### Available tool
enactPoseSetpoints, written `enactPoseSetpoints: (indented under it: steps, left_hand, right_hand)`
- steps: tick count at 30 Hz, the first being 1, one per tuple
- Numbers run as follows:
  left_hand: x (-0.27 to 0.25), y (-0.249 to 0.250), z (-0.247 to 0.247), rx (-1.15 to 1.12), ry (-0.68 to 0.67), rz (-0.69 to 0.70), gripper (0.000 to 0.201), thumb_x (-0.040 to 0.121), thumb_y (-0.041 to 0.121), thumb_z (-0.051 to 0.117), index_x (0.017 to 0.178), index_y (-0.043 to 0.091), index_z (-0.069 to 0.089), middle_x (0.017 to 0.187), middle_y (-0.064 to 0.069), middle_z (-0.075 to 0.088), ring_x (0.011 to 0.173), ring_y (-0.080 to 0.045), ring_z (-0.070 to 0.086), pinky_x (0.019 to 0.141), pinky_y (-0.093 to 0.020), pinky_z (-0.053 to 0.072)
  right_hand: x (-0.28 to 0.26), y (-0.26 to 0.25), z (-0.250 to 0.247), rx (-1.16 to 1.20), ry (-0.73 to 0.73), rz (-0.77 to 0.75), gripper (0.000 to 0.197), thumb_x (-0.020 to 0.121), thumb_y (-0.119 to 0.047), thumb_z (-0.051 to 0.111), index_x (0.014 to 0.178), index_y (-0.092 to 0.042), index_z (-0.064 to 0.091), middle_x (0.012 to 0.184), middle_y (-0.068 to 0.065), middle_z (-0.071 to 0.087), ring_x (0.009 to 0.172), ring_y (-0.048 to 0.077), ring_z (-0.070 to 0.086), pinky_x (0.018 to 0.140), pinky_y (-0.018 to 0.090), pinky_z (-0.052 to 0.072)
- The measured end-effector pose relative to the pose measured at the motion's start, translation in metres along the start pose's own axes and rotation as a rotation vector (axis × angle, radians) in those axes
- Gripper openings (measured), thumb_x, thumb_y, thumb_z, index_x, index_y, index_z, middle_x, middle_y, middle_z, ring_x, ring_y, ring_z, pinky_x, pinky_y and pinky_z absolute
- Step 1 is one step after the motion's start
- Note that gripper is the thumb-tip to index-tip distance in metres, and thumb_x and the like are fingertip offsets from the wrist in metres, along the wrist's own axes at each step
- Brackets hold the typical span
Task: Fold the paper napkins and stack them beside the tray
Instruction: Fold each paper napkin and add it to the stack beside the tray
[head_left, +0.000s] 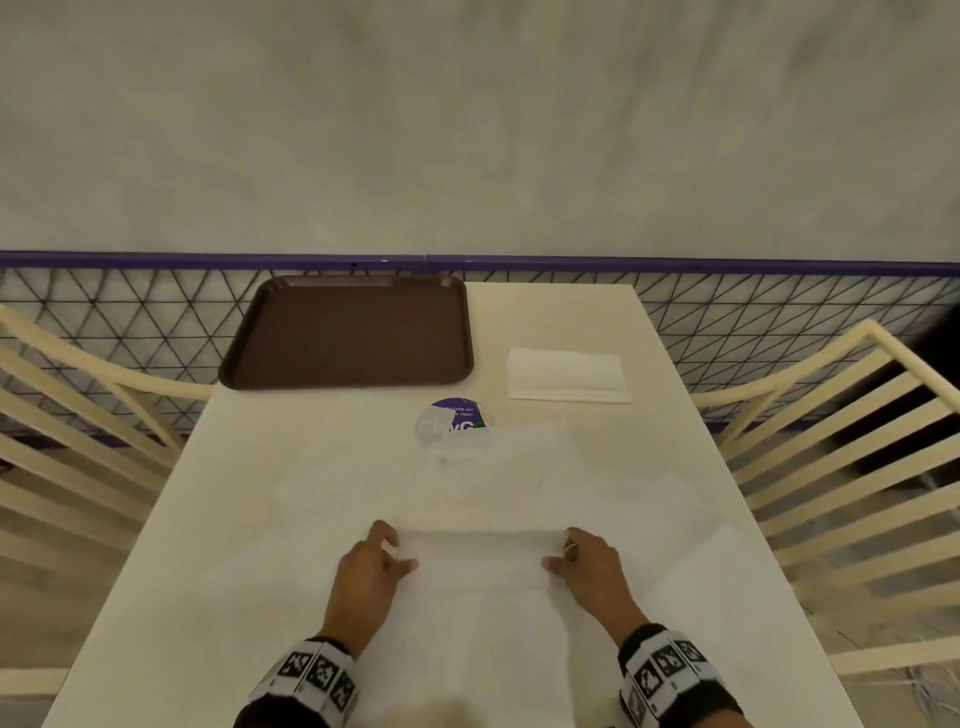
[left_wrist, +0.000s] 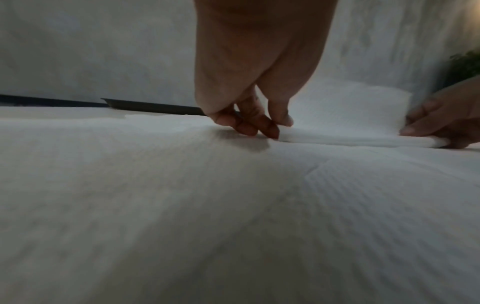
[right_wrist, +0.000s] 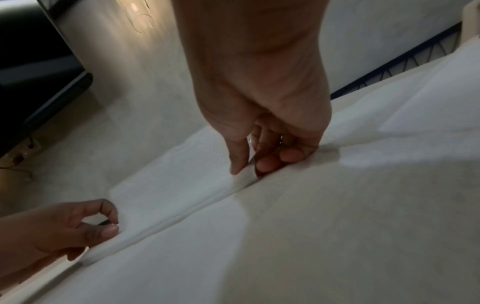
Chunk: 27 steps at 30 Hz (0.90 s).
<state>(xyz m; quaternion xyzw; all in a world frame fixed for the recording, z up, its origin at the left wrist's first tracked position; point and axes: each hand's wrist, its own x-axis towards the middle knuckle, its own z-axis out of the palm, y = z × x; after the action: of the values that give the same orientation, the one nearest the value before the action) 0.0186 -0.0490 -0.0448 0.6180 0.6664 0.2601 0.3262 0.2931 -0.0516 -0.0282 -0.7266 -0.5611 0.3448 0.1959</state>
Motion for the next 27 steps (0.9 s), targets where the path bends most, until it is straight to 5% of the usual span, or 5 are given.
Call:
enactPoseSetpoints:
  steps: [8,12,17,22,27]
  left_hand:
    - [-0.001,-0.002,0.01,0.259,0.079,-0.004,0.04,0.077,0.025,0.074,0.101,0.021,0.043,0.072,0.0,0.058,0.073,-0.02,0.054,0.063,-0.026,0.038]
    - [-0.01,0.013,0.024,0.457,0.176,0.411,0.038,0.061,0.014,0.082,0.095,0.02,0.065,0.089,0.004,0.066,0.081,-0.015,0.061,0.066,-0.026,0.049]
    - [-0.026,0.009,0.05,0.689,-0.189,0.587,0.05,0.1,0.043,0.008,0.139,0.033,0.037,0.135,0.015,0.052,0.12,-0.012,0.055,0.095,-0.022,0.045]
    - [-0.023,-0.021,0.058,0.803,-0.263,0.628,0.053,0.099,0.048,0.008,0.147,0.029,-0.001,0.158,0.002,-0.008,0.145,-0.027,-0.006,0.113,-0.035,-0.005]
    - [-0.02,-0.017,0.058,0.809,-0.191,0.656,0.053,0.099,0.046,0.006,0.148,0.025,-0.001,0.158,0.0,-0.008,0.139,-0.029,0.018,0.113,-0.035,-0.007]
  right_hand:
    - [0.005,0.0,0.007,0.091,0.02,0.103,0.028,0.076,-0.014,0.074,0.086,-0.014,0.048,0.063,-0.005,0.047,0.057,0.006,0.043,0.053,0.012,0.032]
    - [0.005,-0.001,0.008,0.105,0.03,0.105,0.027,0.076,-0.013,0.073,0.087,-0.013,0.049,0.061,-0.004,0.047,0.055,0.007,0.043,0.052,0.015,0.033]
    - [0.006,-0.003,0.007,0.076,0.008,0.117,0.028,0.077,-0.015,0.072,0.093,-0.015,0.049,0.058,-0.005,0.049,0.053,0.008,0.046,0.053,0.019,0.036]
    - [-0.011,-0.01,0.004,-0.213,0.139,-0.262,0.041,0.088,-0.026,0.056,0.126,-0.018,0.044,0.117,-0.003,0.049,0.111,0.015,0.044,0.09,0.026,0.04]
    - [-0.034,-0.021,0.035,-0.453,-0.439,-0.543,0.083,0.082,-0.067,0.005,0.149,-0.017,0.001,0.154,-0.01,-0.007,0.14,0.007,-0.015,0.115,0.027,-0.007]
